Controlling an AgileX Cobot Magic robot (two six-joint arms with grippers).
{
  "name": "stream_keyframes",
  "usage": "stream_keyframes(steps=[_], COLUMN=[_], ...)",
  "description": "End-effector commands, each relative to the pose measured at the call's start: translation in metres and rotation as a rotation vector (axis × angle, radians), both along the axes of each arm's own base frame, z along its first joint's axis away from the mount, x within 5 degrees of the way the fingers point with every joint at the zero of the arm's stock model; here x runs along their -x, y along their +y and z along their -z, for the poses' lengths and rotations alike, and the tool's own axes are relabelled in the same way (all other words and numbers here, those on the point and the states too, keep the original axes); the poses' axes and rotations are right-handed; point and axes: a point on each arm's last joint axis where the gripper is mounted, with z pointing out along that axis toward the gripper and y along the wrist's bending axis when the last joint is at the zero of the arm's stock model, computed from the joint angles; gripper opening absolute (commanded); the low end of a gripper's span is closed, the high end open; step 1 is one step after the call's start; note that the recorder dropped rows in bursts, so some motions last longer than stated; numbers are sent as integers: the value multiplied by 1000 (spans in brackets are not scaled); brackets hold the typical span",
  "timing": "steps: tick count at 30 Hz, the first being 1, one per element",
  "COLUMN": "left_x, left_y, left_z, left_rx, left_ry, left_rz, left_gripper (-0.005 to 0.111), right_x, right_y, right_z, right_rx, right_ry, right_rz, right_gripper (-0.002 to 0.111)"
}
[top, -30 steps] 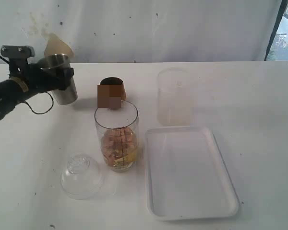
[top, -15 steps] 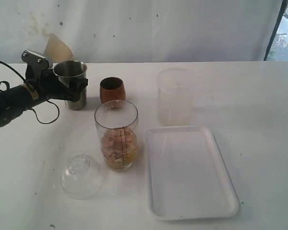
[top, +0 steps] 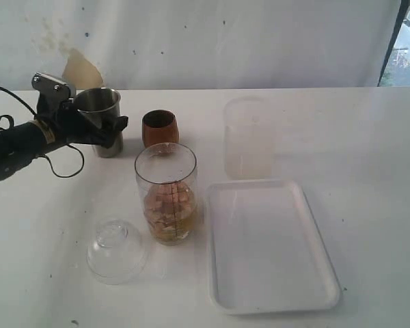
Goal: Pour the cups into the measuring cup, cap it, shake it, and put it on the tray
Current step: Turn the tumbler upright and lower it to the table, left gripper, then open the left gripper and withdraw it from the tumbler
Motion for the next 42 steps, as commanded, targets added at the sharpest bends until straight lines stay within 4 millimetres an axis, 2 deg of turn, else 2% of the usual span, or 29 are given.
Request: stream_keyframes(steps=[1,8,12,16,22,26,29,30,32,35,37,38,42], left_x=[2,22,42,66,100,107,114,115,119,129,138,143,153], left_y=[3,3,4,12,15,15,18,19,21,21,18,16,17], left_z=[-2,-6,-10,-19,-55,-77,-97,-101,-109,-126,-140,-147,-178], left_rx=[26,62,55,113,131,95,88,94,83,64,33,-2,28], left_ry=[32,43,50,67,-46,-127,-106,-92,-75,-71,-108,-141,-167], left_rz=[-31,-24,-12,-95,-92,-79,-112,-127,-142,-124,-75,-41,-51], left_gripper=[94,94,94,94,94,94,94,91,79,43,8,1,0], right_x=[0,0,0,0,0,0,0,0,0,0,0,0,0], right_y=[0,0,0,0,0,0,0,0,0,0,0,0,0], right_z=[-1,-1,-1,-1,-1,-1,-1,-1,-1,-1,-1,-1,-1], right_rx=[-4,-4,-4,-4,-27,-22,-22,-22,-22,-22,-22,-22,-22], right_ry=[-5,-5,-5,-5,-6,-6,-6,-6,-6,-6,-6,-6,-6], right_rz=[1,1,1,1,7,6,6,6,6,6,6,6,6], right_gripper=[0,0,0,0,0,0,0,0,0,0,0,0,0])
